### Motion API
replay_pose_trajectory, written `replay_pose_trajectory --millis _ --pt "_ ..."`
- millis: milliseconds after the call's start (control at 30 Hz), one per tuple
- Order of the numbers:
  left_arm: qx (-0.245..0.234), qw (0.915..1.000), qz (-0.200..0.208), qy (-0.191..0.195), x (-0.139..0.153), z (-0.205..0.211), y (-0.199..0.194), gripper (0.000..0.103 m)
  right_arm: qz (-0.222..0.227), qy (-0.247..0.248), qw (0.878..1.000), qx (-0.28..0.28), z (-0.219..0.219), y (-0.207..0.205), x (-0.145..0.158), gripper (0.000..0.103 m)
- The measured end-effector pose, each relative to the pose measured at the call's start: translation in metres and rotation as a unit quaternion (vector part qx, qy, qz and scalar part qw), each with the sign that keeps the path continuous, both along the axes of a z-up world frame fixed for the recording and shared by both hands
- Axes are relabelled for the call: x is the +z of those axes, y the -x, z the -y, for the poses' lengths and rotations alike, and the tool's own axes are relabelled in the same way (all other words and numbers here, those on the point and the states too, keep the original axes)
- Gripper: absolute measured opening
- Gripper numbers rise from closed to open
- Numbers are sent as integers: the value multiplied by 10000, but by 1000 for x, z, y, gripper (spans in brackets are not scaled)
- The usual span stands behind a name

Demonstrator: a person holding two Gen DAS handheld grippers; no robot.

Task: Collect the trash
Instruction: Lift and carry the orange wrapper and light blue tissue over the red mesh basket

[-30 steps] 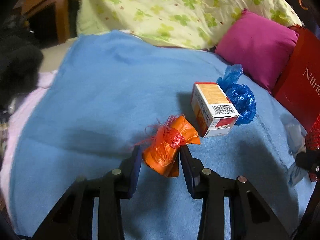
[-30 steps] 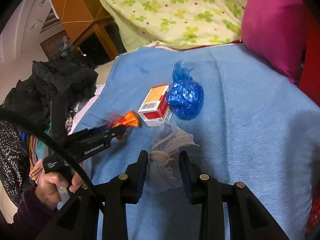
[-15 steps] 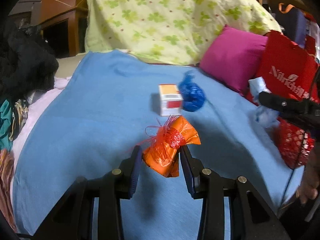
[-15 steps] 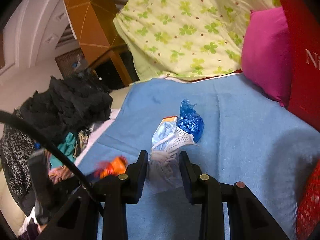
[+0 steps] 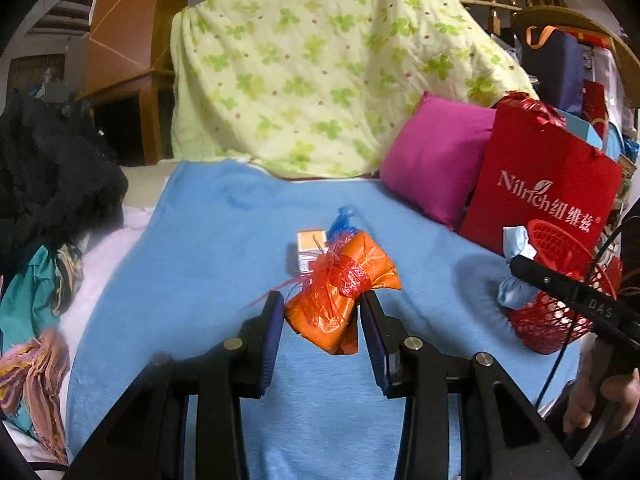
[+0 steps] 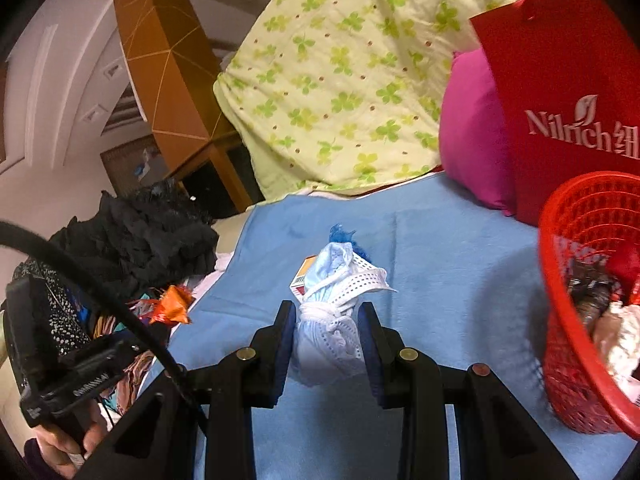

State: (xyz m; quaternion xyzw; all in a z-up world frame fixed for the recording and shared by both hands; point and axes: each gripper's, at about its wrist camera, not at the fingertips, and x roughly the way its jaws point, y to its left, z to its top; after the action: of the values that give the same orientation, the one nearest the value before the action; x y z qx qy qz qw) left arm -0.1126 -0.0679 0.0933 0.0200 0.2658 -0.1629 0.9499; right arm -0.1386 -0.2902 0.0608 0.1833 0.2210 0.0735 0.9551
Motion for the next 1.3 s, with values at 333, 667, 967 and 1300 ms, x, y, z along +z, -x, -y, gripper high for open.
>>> replay_pose_trajectory --millis 333,667,967,1300 --pt "194 9997 126 -89 21 17 9 41 459 103 9989 -55 6 23 23 34" --pt "385 9989 222 -176 38 41 9 41 826 -3 9965 -126 25 43 36 34" --pt "251 9983 388 -358 49 70 18 41 1031 -197 9939 -348 50 56 42 34" --pt "143 9974 536 -463 58 87 26 41 1125 -237 9923 -470 60 64 44 34"
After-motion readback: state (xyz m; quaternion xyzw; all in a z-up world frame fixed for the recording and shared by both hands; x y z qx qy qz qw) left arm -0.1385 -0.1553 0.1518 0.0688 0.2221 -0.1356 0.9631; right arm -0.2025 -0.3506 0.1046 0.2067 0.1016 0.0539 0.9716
